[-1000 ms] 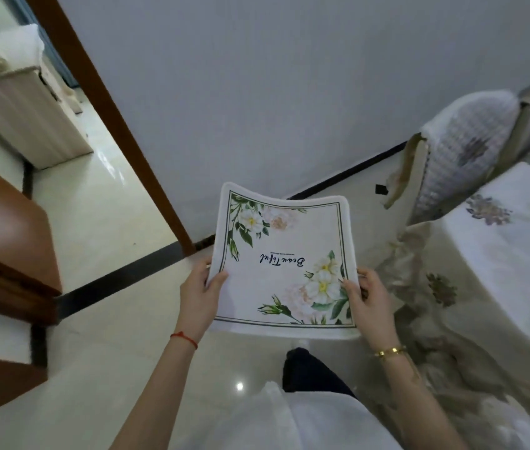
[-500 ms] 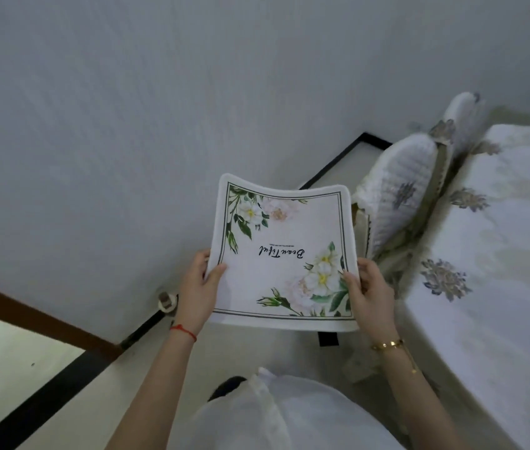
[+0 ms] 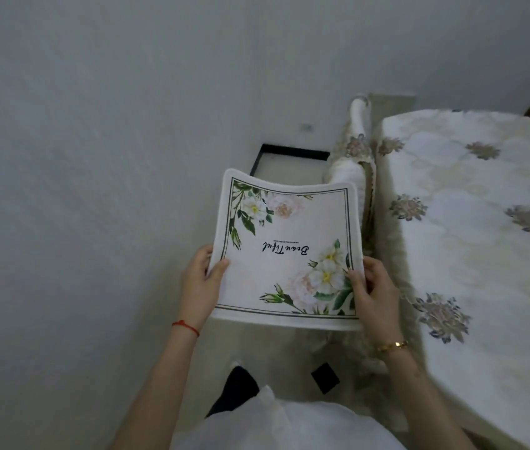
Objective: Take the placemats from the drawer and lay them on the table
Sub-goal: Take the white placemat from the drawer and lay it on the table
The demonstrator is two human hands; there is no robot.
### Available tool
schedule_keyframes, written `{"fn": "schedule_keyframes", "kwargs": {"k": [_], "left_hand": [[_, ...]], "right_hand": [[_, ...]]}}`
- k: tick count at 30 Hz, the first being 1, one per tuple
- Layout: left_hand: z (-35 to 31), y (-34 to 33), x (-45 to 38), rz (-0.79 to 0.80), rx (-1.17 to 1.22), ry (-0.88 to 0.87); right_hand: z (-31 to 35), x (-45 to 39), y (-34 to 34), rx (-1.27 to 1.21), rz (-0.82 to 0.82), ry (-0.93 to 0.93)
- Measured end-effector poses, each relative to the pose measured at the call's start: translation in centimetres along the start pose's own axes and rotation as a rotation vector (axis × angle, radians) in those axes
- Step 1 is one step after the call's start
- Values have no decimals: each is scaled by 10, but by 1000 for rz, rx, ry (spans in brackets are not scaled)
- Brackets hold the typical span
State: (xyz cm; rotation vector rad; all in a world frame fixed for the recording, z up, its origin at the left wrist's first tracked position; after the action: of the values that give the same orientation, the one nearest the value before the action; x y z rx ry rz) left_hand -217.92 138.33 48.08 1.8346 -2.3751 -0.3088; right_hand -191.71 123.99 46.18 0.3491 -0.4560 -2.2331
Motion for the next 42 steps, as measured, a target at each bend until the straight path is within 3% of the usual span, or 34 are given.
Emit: {"fn": "schedule_keyframes", "kwargs": {"k": [7, 16, 24, 31, 38, 42], "left_hand": [[-20, -40, -163, 370, -50, -90], [-49, -172, -270, 811, -10, -136], [-70, -320, -306, 1131, -50, -240], [-69, -436, -308, 1388, -144, -230], [-53, -548, -313, 1532, -277, -356], [-30, -602, -322, 1602, -293, -334]], "right_hand": [[6, -56, -25, -24, -322, -176], [-12, -91, 0, -51, -710, -387], [-38, -115, 44, -45, -984, -511], [-82, -134, 70, -7, -1096, -711], [-147, -167, 91, 11, -1200, -926], [-183, -191, 96, -1, -1228, -1028]]}}
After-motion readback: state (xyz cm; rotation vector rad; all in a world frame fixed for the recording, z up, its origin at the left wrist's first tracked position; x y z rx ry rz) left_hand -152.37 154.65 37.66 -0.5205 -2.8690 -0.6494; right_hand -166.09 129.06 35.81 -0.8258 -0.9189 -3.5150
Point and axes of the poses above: each hand's wrist, its own x-axis away from the middle knuckle, its own y-axis out of the back of the hand, z = x × y, the point moved 2 cm from there along -x, towards the middle knuckle, and after that the axes turned 4 degrees about z, right-handed, at the moved point
